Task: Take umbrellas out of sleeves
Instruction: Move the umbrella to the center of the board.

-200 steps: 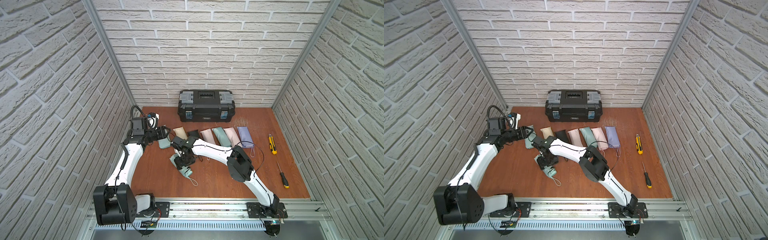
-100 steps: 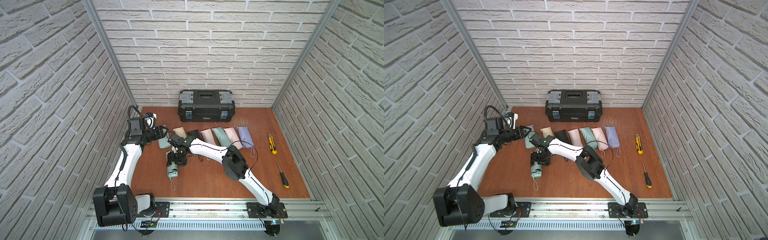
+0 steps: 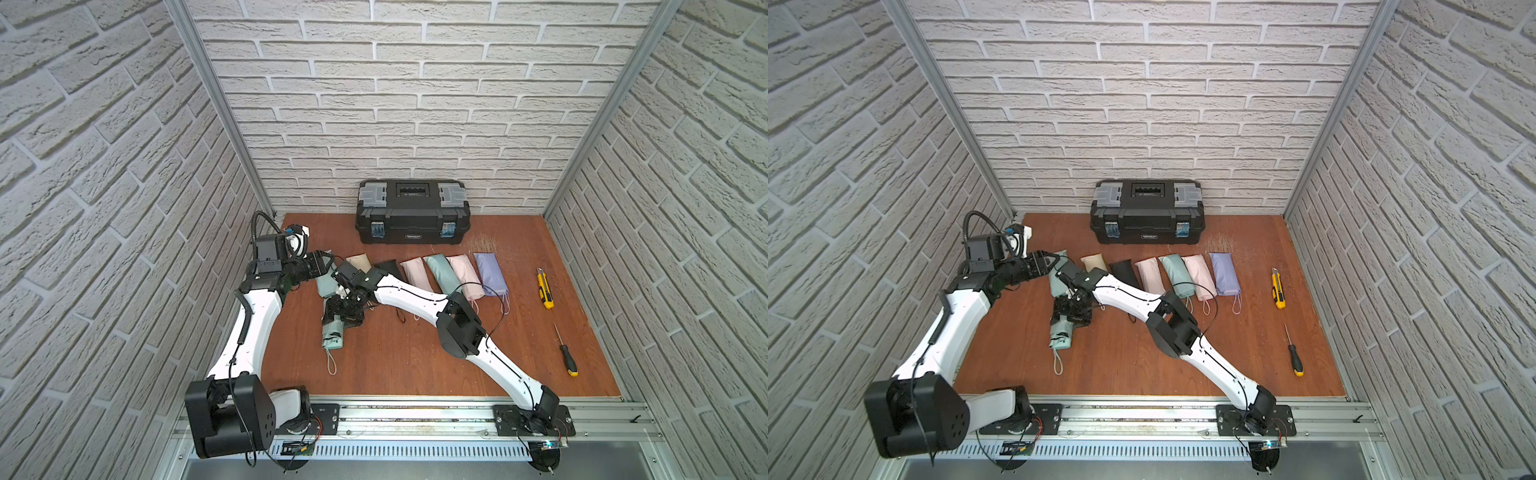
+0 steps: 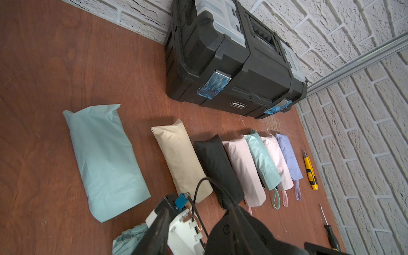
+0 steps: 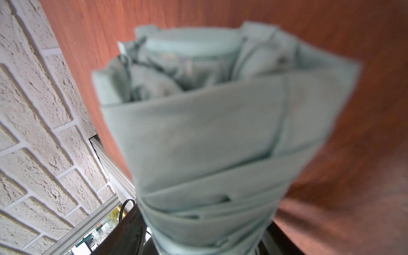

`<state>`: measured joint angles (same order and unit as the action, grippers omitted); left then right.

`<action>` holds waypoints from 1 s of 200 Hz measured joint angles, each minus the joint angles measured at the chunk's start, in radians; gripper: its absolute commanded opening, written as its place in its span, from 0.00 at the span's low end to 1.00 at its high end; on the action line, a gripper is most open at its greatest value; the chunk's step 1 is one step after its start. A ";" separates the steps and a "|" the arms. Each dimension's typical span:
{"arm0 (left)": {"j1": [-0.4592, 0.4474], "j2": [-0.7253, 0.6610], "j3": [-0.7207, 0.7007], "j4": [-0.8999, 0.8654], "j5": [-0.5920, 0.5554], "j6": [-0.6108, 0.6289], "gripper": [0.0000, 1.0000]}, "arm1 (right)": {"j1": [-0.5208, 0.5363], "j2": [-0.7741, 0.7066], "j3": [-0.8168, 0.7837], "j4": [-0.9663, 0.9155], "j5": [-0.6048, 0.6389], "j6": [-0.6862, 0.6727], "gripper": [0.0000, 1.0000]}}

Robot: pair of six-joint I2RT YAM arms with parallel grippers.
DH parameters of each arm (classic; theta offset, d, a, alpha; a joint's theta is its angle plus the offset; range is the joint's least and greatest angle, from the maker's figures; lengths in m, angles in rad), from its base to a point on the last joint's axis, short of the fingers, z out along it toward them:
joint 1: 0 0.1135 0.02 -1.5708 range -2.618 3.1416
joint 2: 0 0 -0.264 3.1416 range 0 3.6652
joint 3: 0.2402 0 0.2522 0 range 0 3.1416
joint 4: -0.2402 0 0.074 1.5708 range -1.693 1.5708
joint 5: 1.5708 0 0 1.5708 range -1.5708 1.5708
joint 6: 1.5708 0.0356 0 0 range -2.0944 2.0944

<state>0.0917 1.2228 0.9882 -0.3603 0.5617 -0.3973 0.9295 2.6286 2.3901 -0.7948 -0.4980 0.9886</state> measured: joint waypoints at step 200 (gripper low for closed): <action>0.006 0.000 0.000 0.000 0.002 -0.008 0.47 | -0.018 0.021 0.032 0.060 -0.019 0.008 0.79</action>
<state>0.0982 1.2228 0.9882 -0.3599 0.5632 -0.4049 0.9119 2.6499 2.4218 -0.7353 -0.5167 0.9970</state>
